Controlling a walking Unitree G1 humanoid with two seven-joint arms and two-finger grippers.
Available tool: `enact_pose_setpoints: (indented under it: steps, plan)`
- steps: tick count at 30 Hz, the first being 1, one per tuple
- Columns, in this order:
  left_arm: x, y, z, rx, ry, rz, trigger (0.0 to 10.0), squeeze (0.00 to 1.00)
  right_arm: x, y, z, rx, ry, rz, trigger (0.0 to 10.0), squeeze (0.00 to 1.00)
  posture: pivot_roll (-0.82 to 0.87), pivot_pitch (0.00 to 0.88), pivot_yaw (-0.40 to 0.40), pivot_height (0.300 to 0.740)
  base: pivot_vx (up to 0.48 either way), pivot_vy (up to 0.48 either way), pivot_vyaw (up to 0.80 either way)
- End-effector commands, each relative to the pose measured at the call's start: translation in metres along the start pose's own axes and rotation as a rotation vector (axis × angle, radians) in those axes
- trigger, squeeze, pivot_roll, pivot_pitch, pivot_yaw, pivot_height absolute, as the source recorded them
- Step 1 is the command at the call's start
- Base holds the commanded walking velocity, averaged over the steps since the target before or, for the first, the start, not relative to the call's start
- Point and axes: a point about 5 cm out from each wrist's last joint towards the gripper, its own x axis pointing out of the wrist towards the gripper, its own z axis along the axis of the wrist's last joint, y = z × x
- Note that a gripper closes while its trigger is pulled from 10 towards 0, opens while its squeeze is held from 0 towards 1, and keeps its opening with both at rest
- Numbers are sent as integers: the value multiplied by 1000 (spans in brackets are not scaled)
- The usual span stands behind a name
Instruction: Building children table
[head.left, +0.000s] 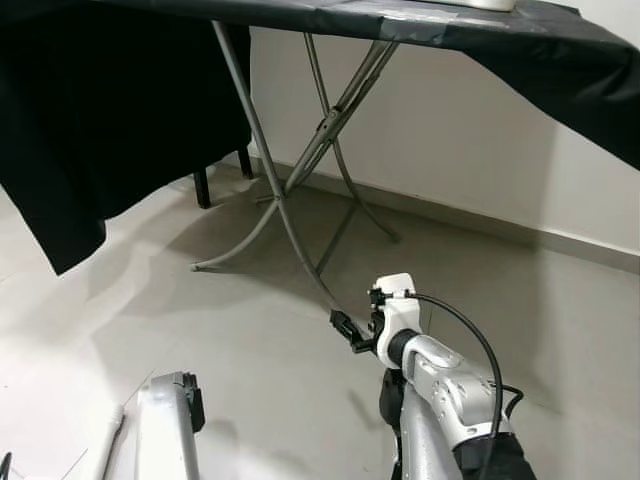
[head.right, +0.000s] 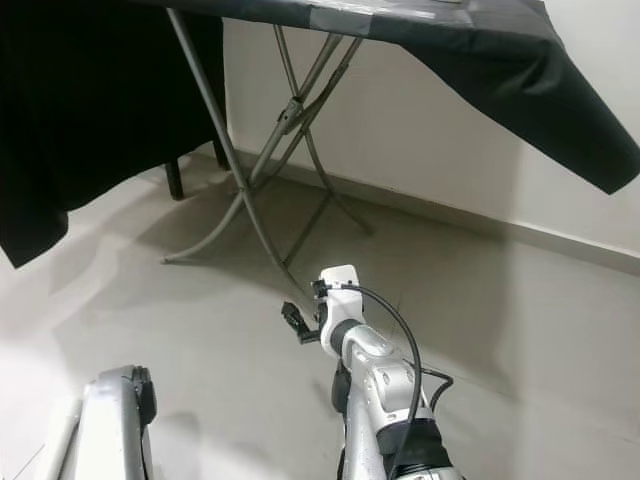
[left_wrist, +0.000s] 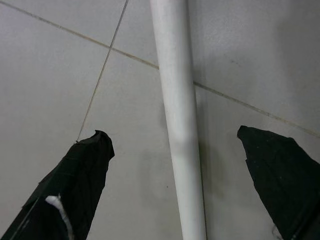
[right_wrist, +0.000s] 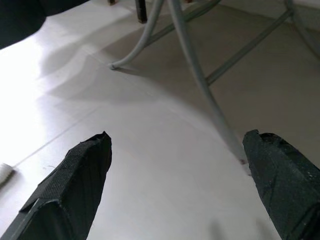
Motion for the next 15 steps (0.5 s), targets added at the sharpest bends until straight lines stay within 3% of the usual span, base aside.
enact_pose_setpoints:
  steps: [1, 6, 7, 10, 11, 15]
  plan:
    - [-1, -6, -10, -5, 23, -21, 10000, 0, -7, -4, 0, -10, 16, -3, 10000, 0, -121, 0, -74, 300, 0, 0, 0]
    - [-1, -8, -13, -8, 27, -23, 10000, 0, -13, -9, 2, -26, 18, -2, 10000, 0, -145, 0, -88, 300, 0, 0, 0]
    - [-2, -9, -19, -14, 30, -18, 10000, 0, -25, -23, 8, -49, 15, -19, 10000, 0, -180, 16, -127, 300, 0, 0, 0]
    - [-3, -7, -22, -13, 31, -15, 10000, 0, -29, -29, 11, -57, 14, -28, 10000, 0, -184, 30, -134, 300, 0, 0, 0]
    - [-6, -3, -28, 1, 38, -5, 10000, 0, -35, -35, 13, -70, 17, -37, 10000, 0, -192, 76, -150, 300, 0, 0, 0]
    - [-9, 3, -34, 19, 47, 15, 10000, 0, -39, -36, 15, -73, 23, -39, 10000, 0, -195, 99, -157, 300, 0, 0, 0]
